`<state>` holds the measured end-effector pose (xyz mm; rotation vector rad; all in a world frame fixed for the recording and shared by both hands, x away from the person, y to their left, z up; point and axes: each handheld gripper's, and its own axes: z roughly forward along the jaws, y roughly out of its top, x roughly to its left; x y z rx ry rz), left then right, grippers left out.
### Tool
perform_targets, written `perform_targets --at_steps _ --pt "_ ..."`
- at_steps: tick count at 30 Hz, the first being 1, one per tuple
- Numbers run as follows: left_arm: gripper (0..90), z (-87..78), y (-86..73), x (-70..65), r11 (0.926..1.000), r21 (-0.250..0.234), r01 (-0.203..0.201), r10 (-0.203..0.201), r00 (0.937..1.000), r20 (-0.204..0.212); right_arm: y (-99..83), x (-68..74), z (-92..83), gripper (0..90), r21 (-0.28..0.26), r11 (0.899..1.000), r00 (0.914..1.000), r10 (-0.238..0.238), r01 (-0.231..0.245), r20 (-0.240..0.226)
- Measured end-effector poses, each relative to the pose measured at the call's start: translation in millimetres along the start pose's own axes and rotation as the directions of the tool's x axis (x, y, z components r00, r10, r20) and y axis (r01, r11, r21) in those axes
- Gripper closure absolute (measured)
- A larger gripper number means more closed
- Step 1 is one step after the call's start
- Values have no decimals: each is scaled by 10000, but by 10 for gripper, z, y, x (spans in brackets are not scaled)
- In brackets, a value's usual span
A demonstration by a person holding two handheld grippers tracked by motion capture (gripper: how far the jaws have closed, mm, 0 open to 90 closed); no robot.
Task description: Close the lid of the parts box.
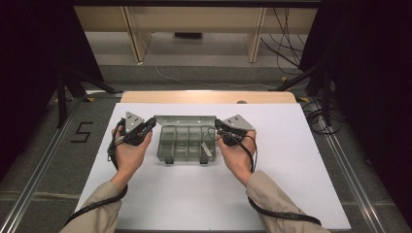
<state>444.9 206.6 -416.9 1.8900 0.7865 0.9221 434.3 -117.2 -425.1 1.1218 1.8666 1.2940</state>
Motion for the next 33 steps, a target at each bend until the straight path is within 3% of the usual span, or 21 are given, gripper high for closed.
perform_targets --at_steps 3,5,6,13,23,28,33 --pt "867 -10 -11 -14 10000 3 -2 2 10000 23 -10 7 -7 881 -2 10000 10000 16 -16 34" --pt "867 -13 -15 -22 10000 -14 9 -9 10000 43 -12 -8 -7 881 -96 9997 9997 -226 227 126" --pt "866 -16 -17 -25 10000 -5 5 -5 10000 31 -17 5 -13 881 20 10000 10000 -58 58 34" --pt "866 -40 -46 -64 10000 15 12 -12 10000 86 -41 2 -29 880 -83 9996 9996 -261 262 96" --pt "868 -77 -84 -112 9999 101 -77 76 9999 103 -79 32 -62 879 44 9999 9999 -113 113 -100" --pt "868 -101 -111 -139 9998 155 -108 106 9999 110 -98 29 -82 879 2 9990 9990 -456 456 -11" --pt "868 -125 -129 -163 9996 241 -130 128 9999 65 -119 34 -100 879 161 9987 9989 -473 475 -69"
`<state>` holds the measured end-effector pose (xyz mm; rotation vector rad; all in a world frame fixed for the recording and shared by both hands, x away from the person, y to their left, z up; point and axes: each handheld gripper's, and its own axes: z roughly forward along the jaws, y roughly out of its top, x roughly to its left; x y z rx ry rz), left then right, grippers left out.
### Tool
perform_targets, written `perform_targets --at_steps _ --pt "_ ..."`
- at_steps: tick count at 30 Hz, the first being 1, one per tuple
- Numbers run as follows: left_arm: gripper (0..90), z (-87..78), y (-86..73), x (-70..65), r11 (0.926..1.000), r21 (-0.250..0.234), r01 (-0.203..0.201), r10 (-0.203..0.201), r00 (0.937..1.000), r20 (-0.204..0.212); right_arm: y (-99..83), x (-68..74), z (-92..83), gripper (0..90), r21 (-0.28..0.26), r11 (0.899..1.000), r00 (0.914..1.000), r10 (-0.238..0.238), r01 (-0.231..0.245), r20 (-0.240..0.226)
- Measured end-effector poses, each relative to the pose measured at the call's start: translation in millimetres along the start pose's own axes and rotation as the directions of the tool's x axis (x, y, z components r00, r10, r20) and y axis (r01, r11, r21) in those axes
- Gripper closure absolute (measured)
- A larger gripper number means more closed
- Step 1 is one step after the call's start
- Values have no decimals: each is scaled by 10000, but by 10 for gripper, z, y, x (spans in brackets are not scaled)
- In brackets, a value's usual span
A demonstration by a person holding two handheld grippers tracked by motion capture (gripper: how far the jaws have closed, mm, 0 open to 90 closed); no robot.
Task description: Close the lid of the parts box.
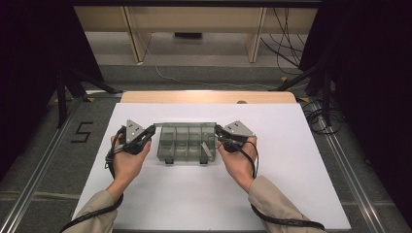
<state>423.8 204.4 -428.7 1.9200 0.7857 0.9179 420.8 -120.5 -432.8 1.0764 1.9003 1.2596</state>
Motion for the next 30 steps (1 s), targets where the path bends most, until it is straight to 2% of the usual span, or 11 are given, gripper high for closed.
perform_targets --at_steps 2,4,7,8,10,12,13,20,24,27,30 --pt "868 -6 -7 -4 10000 24 -20 21 10000 -16 -4 12 -7 879 53 9999 9999 104 -104 -73" --pt "868 -16 -16 -10 10000 76 -32 33 10000 -28 -10 -1 -12 878 -3 9999 9999 -153 153 -20" --pt "868 -31 -32 -25 9999 116 -22 22 10000 -39 -24 14 -14 877 43 10000 9999 66 -66 -155" --pt "867 -37 -35 -26 9998 164 -63 64 10000 -36 -29 14 -18 877 -13 10000 10000 36 -36 -63" --pt "865 -46 -43 -32 9998 195 -79 79 10000 -38 -40 20 -33 876 195 9998 9999 50 -47 -164" --pt "866 -50 -51 -37 9998 197 -65 66 10000 -30 -49 13 -29 875 -30 10000 10000 -66 66 -72" --pt "866 -54 -54 -40 9997 210 -83 83 10000 -37 -54 9 -32 875 23 9999 9999 -149 149 -68" --pt "865 -81 -71 -54 9995 276 -118 119 9999 -11 -78 19 -58 873 294 9996 9994 -12 22 -354" --pt "856 -91 -84 -63 9993 345 -146 145 9999 32 -93 18 -58 871 255 9996 9994 -62 70 -340" --pt "830 -93 -92 -72 9991 392 -169 166 9998 72 -104 16 -58 864 221 9997 9993 -122 130 -352" --pt "800 -97 -95 -89 9989 437 -178 172 9997 159 -112 27 -68 854 391 9992 9989 22 -4 -472"
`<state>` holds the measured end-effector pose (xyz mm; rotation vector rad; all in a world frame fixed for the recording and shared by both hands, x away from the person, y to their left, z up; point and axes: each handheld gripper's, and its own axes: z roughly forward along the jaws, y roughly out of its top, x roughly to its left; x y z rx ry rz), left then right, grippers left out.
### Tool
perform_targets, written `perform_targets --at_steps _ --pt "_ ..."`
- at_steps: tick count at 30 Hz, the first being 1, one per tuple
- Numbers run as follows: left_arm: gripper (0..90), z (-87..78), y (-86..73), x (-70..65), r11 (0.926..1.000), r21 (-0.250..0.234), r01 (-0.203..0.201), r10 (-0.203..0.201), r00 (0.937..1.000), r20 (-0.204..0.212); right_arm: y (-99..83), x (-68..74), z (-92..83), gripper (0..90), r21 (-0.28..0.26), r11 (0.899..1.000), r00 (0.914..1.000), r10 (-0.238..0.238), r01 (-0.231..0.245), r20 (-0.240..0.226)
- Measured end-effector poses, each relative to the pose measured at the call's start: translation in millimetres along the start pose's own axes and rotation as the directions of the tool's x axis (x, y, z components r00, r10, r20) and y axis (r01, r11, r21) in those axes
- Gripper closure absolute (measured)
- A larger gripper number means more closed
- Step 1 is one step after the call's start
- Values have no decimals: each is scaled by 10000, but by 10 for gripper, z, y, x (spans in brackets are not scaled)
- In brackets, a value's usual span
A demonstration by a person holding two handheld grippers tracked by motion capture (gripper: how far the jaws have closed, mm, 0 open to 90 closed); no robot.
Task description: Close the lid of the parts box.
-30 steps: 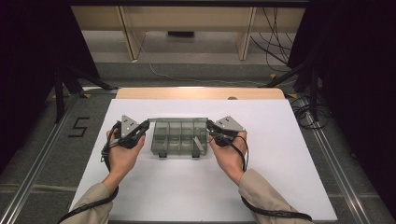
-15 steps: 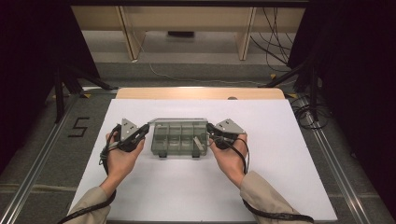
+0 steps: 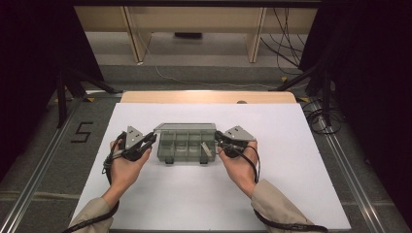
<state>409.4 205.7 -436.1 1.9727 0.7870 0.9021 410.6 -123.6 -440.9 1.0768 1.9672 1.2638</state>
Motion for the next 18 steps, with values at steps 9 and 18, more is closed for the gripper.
perform_targets --at_steps 9,18 --pt "606 -11 2 -28 9992 382 -103 87 9990 430 -53 1 -12 795 91 9998 9998 -184 185 -58" --pt "478 -26 -15 -38 9994 325 -68 45 9975 710 -78 -27 -48 732 142 9994 9994 -315 318 -173"
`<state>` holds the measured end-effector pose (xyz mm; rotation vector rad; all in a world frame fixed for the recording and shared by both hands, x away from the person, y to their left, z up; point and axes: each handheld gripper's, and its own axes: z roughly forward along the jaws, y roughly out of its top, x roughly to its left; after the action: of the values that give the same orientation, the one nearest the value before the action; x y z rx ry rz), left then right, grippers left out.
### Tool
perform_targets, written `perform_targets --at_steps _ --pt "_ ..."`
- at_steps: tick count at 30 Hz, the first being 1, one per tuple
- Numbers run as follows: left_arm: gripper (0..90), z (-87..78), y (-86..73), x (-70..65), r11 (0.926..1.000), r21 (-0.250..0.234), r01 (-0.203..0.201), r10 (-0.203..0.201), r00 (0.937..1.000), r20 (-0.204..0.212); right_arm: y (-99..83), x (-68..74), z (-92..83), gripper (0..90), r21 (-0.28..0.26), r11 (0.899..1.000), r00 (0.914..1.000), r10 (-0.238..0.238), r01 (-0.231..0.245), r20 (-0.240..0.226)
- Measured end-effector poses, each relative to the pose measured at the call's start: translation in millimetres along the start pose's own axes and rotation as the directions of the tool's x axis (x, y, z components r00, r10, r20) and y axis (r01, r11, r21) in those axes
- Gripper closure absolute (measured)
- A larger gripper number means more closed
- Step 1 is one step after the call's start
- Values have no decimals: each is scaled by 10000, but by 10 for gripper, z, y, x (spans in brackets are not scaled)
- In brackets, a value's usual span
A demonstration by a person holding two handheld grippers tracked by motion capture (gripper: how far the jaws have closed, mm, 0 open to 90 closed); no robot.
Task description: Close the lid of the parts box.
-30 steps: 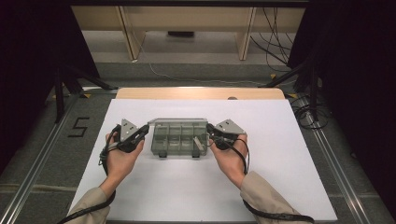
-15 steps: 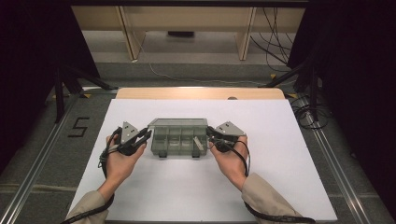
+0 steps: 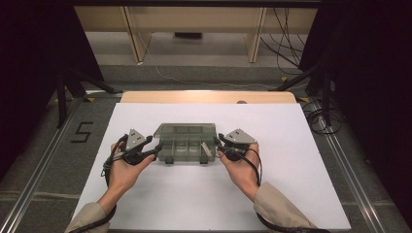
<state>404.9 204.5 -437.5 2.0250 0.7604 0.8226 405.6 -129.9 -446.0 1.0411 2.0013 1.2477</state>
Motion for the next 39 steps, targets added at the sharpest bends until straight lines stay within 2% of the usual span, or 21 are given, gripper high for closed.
perform_targets --at_steps 2,4,6,8,11,13,19,22,23,25,27,30,32,34,37,39 --pt "441 4 -4 0 10000 -60 20 -20 10000 73 -11 0 -3 708 108 9998 9997 194 -193 -115" --pt "415 10 -7 0 10000 -65 22 -21 9999 155 -21 -13 3 685 -53 10000 9999 67 -68 -118" --pt "378 10 -8 -8 10000 -93 -9 11 9997 225 -28 -26 -4 651 22 9999 9995 116 -116 -282" --pt "327 7 -4 -25 10000 -96 4 -1 9996 291 -39 -43 -2 584 67 9998 9981 210 -206 -586" --pt "238 5 -2 -46 9999 -144 -19 26 9990 447 -57 -68 9 446 343 9994 9897 112 -64 -1428" --pt "181 -4 3 -61 10000 -8 -26 26 9992 395 -69 -77 14 347 344 9994 9842 95 -35 -1768" --pt "152 -20 22 -80 10000 48 -43 40 9983 576 -89 -90 3 202 441 9990 9779 58 35 -2092" --pt "152 -26 38 -80 10000 -8 0 1 9980 631 -68 -93 -24 181 524 9986 9752 18 100 -2215" --pt "154 -30 42 -80 10000 -27 39 -37 9981 621 -61 -96 -23 176 462 9985 9724 -174 289 -2327" --pt "159 -38 52 -62 9999 -127 40 -32 9978 668 -43 -101 -41 169 584 9975 9703 -250 402 -2405" --pt "162 -53 70 -52 9998 -189 84 -73 9982 602 -35 -92 -39 168 477 9985 9679 -138 266 -2509" --pt "166 -63 95 -40 9997 -238 95 -80 9981 617 -11 -89 -60 167 585 9978 9662 -159 320 -2575" --pt "175 -64 104 -35 9995 -264 143 -126 9979 641 -3 -82 -52 167 427 9987 9647 -144 265 -2629" --pt "205 -58 109 -18 9991 -398 162 -136 9979 631 18 -83 -64 168 474 9986 9637 -110 245 -2669" --pt "234 -64 127 -6 9992 -354 174 -156 9986 509 49 -78 -61 168 287 9993 9630 -144 229 -2690" --pt "262 -69 141 -3 9989 -440 176 -153 9985 520 69 -85 -68 173 237 9994 9650 -164 234 -2619"
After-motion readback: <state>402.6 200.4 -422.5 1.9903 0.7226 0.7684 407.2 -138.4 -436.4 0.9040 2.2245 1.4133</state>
